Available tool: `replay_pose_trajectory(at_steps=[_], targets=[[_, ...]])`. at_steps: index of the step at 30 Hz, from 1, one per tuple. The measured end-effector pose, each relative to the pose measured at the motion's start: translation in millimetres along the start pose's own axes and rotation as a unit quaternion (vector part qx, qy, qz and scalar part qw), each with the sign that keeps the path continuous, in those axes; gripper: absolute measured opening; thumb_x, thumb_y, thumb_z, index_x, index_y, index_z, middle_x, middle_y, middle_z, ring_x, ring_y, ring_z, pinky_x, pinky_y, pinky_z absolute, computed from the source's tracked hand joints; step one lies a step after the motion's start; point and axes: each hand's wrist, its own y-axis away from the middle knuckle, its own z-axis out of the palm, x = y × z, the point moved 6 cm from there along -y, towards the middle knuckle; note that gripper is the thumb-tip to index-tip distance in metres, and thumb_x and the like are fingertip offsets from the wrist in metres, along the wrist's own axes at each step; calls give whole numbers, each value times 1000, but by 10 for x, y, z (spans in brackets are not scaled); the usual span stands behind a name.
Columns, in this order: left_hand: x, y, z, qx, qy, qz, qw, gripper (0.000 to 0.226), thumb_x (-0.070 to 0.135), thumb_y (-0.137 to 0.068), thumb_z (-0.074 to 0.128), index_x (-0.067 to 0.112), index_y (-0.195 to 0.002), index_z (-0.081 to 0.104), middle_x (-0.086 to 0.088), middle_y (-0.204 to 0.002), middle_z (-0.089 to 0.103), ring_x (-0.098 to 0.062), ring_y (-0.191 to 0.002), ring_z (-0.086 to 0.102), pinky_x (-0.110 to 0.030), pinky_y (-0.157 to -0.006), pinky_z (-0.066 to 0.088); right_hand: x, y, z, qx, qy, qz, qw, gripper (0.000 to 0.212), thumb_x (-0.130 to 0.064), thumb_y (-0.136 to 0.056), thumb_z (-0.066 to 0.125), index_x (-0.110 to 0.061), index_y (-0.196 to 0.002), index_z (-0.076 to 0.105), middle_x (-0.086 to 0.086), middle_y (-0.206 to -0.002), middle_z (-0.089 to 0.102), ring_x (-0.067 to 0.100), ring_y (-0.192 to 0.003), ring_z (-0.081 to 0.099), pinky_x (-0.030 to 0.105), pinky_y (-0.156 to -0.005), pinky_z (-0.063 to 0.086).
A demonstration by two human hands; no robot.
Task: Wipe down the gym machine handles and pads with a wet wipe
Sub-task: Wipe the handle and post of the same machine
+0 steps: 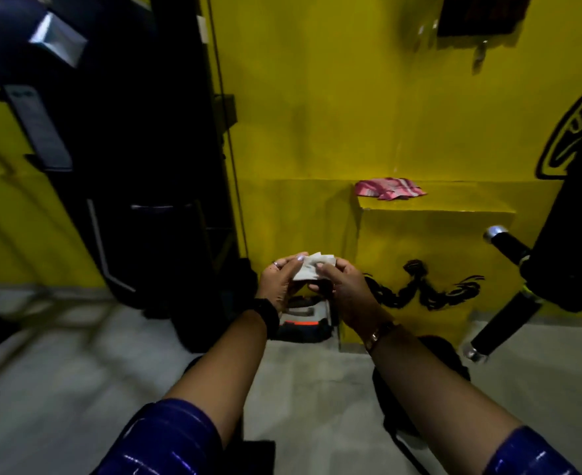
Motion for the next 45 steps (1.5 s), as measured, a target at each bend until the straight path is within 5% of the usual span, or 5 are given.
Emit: replay_pose_trajectory(at_steps=[5, 12, 16, 24, 45], targets=[[440, 450, -599, 79, -42, 63, 994, 23, 0, -96, 54, -1, -116, 63, 2, -78, 74, -9, -71, 69, -21, -70, 56, 240, 177, 683, -47, -18, 28, 998, 21, -10, -97, 52, 4, -104, 65, 14, -90, 72, 24, -78, 69, 30, -64, 56], [995, 1123, -1575, 177, 6, 91, 980, 22, 2, -97, 54, 4, -117, 62, -7, -94, 69, -16, -82, 68, -28, -77, 57, 637, 391, 1782, -102, -20, 112, 988, 28, -25, -93, 62, -2, -108, 66, 21, -107, 69, 37, -98, 67, 50, -89, 53], [1302, 1552, -2167, 219, 8, 100, 970, 22, 5, -97, 53, 6, -117, 63, -8, -96, 68, -19, -87, 66, -25, -68, 58, 760, 639, 2531, -154, -25, 105, 982, 13, -15, -93, 61, -7, -102, 63, 15, -100, 67, 27, -89, 66, 35, -73, 56], [1913, 2606, -3542, 314, 33, 120, 941, 15, 4, -96, 55, 6, -106, 66, -9, -93, 66, -20, -84, 64, -27, -72, 57, 1291, 1308, 4113, -217, -6, 121, 969, 1, -9, -91, 62, -8, -91, 63, 8, -90, 65, 21, -85, 64, 36, -73, 56], [2901, 3440, -5929, 347, 40, 127, 928, 24, 1, -96, 53, 6, -118, 61, -12, -95, 67, -19, -81, 66, -26, -69, 59, 2425, 1885, 6491, -219, -15, 180, 959, 13, -9, -87, 68, 1, -95, 66, 23, -98, 70, 38, -93, 67, 46, -79, 56]])
